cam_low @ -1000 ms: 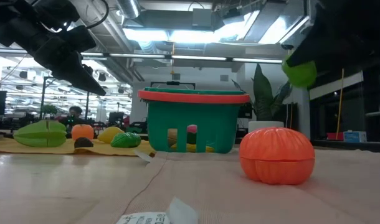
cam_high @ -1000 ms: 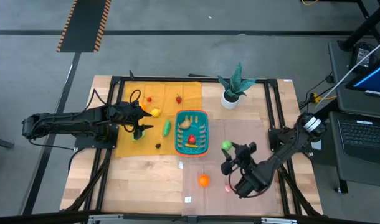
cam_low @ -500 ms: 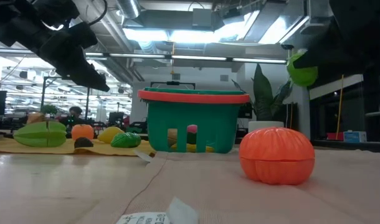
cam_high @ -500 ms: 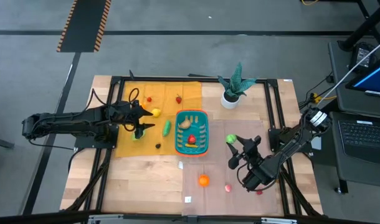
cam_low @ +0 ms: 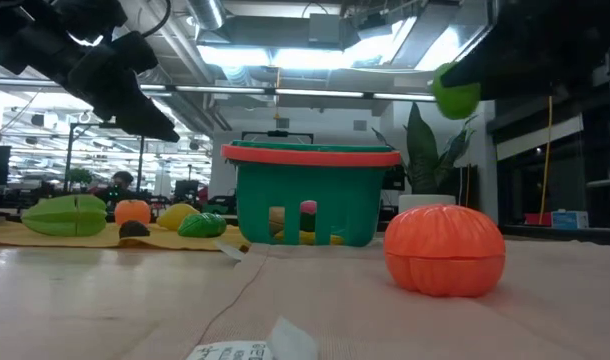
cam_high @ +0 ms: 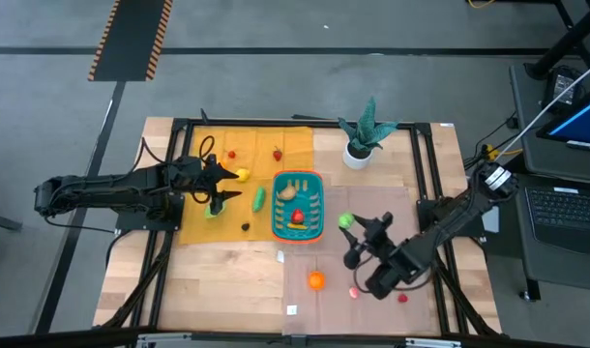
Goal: Pick and placing Produce into tupperware
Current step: Put the cabbage into the basket
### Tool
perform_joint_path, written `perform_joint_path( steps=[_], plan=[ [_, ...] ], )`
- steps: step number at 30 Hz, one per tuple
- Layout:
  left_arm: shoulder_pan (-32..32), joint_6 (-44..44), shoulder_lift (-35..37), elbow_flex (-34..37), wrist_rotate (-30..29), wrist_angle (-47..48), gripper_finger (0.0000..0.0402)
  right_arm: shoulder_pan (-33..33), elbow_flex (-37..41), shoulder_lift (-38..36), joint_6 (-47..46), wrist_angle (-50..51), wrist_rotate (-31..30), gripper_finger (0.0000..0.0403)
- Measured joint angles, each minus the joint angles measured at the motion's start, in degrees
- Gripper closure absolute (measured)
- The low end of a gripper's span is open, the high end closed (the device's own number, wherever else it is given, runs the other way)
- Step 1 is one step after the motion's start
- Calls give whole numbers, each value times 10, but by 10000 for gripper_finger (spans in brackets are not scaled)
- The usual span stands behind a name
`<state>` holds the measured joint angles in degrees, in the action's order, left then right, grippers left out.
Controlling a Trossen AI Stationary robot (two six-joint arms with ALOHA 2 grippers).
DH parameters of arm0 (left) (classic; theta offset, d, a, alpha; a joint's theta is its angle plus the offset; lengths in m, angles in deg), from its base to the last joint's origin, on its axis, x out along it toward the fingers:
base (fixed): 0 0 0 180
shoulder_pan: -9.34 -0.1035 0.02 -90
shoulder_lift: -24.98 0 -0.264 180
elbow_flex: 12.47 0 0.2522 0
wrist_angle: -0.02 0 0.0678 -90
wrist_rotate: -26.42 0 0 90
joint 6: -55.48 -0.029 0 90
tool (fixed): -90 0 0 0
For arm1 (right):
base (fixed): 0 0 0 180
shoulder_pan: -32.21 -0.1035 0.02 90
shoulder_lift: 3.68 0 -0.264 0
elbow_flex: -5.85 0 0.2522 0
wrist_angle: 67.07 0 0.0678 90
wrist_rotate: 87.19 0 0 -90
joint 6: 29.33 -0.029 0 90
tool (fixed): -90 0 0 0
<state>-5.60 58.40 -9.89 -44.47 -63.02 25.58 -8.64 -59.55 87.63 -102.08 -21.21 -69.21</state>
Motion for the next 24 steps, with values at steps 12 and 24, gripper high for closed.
perform_joint_path(
  steps=[12, 24],
  plan=[
    [0, -5, 0, 0, 0, 1, 140, 114, 0, -2, 352, -284, 102, 186],
    [0, -5, 0, 0, 0, 2, 140, 250, 0, -2, 577, -473, 348, 187]
  ],
)
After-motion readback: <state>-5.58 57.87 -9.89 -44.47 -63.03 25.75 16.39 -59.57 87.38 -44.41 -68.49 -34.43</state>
